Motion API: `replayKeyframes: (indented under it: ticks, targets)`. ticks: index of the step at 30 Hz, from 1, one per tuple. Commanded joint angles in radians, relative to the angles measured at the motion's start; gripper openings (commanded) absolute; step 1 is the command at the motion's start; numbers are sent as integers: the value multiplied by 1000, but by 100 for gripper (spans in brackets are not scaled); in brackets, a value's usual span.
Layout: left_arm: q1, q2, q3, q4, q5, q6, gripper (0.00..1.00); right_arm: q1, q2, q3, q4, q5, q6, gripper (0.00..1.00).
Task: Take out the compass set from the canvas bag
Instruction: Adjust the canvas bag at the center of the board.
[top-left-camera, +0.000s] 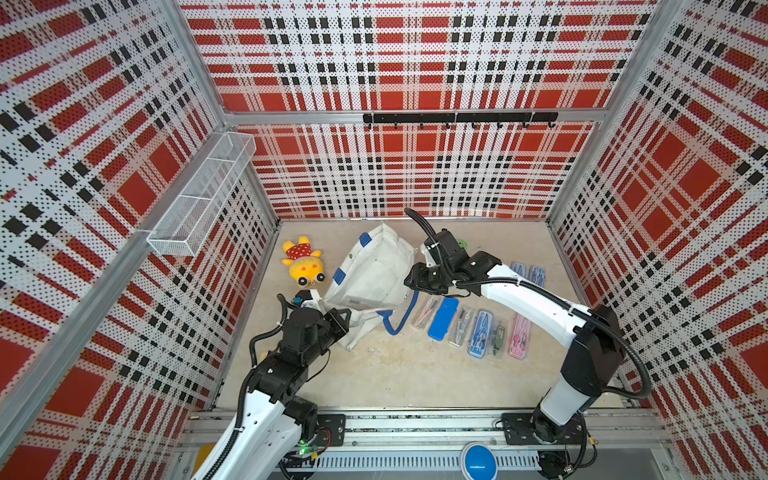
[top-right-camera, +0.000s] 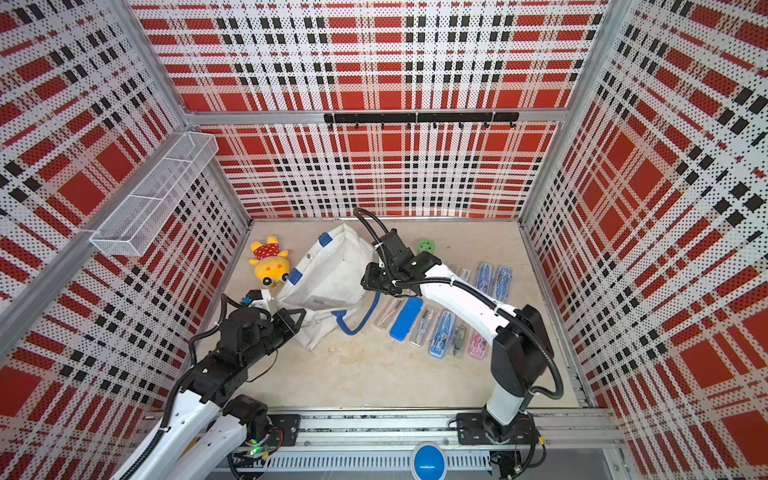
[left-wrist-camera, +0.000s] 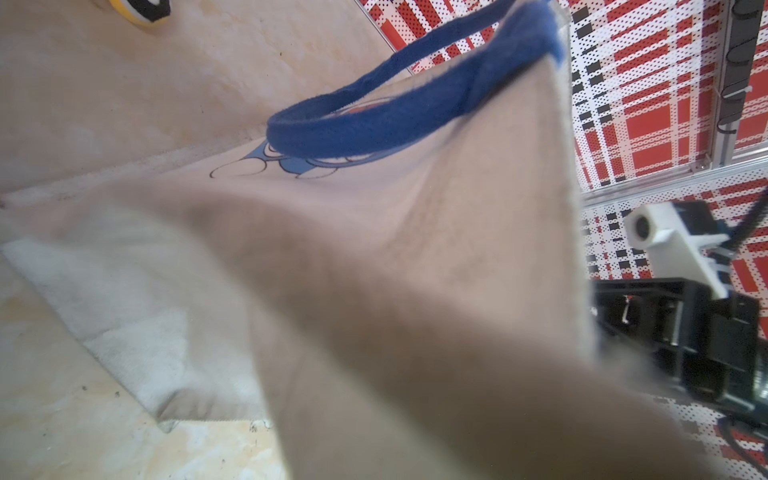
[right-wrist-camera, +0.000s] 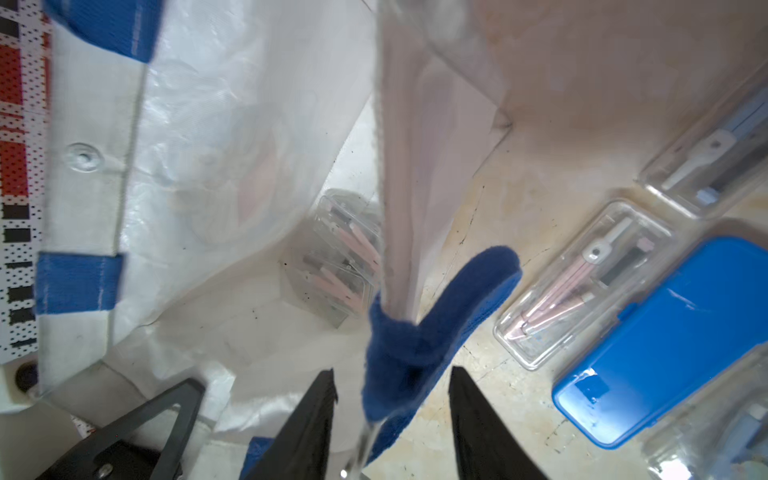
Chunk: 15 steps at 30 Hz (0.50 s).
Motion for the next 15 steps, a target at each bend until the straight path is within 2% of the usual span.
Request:
replayKeyframes:
  ticks: [1,4,6,10,11,12,15]
  targets:
    - [6,-3,47,-93,11,27,23,5,15,23,-10,23,13,27]
    - [6,-2,128,-221,-33,66,42,5,23,20,-5,26,21,14]
    - [5,-5,210,-331,-77,101,54,5,22,15,4,22,23,11]
    - [7,9,362,-396,-39,203,69,5,16,9,6,25,12,10]
    - [9,38,403,-414,-28,233,71,5,13,7,6,26,7,10]
    - [8,83,450,-439,-17,271,79,4,10,6,6,27,0,10]
    - [11,235,588,-527,-31,382,83,0,6,-1,7,21,-13,10]
